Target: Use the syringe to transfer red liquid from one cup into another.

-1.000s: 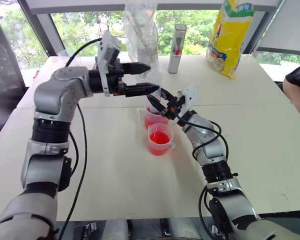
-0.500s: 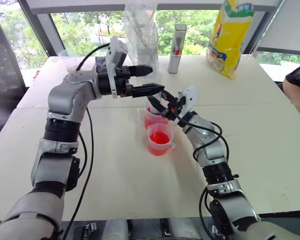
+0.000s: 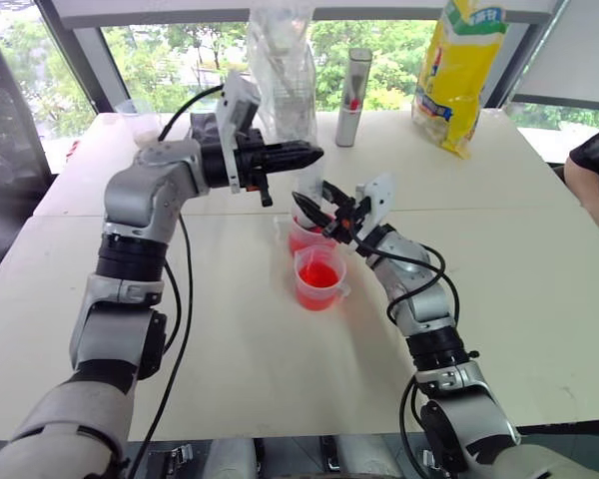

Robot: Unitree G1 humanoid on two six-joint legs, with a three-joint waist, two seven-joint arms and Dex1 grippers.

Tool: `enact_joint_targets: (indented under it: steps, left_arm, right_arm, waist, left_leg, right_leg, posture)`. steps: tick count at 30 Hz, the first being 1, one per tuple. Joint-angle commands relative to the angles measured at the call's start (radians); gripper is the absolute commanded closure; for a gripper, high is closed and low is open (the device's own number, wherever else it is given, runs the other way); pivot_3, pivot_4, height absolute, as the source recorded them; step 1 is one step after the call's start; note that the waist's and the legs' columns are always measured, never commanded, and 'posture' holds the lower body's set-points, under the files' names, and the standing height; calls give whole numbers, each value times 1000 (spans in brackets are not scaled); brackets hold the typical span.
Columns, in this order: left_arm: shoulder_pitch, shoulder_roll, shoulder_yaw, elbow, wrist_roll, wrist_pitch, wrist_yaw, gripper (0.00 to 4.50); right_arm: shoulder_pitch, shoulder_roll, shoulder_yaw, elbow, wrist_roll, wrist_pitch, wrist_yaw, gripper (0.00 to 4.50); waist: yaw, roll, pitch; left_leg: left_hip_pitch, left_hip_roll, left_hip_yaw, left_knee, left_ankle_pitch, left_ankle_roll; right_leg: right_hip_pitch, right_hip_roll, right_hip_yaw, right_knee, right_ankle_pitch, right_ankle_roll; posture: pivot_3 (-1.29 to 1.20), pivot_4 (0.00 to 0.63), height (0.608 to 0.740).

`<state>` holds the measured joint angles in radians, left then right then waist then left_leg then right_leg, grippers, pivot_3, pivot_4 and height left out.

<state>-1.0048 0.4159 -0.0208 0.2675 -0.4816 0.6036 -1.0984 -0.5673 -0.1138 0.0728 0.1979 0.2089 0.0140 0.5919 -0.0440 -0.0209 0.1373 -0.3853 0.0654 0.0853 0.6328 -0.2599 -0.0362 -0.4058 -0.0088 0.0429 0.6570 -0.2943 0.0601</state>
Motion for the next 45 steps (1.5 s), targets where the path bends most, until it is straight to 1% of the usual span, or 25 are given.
enact_joint_targets:
  steps: [1, 16, 45]
  left_arm:
    - [-15, -9, -20, -12, 5, -1, -10, 4472]
    - [-91, -7, 23, 73, 17, -40, -2, 4472]
    - [-179, 40, 87, 156, 6, -98, 27, 4472]
  right_arm:
    - [6, 4, 13, -11, -2, 13, -1, 3089]
    - [1, -9, 18, -10, -1, 71, 8, 3089]
    - [-6, -29, 45, -22, -4, 153, 45, 3089]
  waist:
    - [0, 0, 0]
    - [0, 0, 0]
    - [0, 0, 0]
  left_leg:
    - [0, 0, 0, 0, 0, 0]
    - [1, 0, 0, 0, 0, 0]
    - [0, 0, 0, -1, 0, 0]
  right_leg:
    - [0, 0, 0, 0, 0, 0]
    - [1, 0, 0, 0, 0, 0]
    - [0, 0, 0, -1, 0, 0]
  posture:
    - [0, 150, 740]
    - [0, 150, 740]
    - [0, 150, 740]
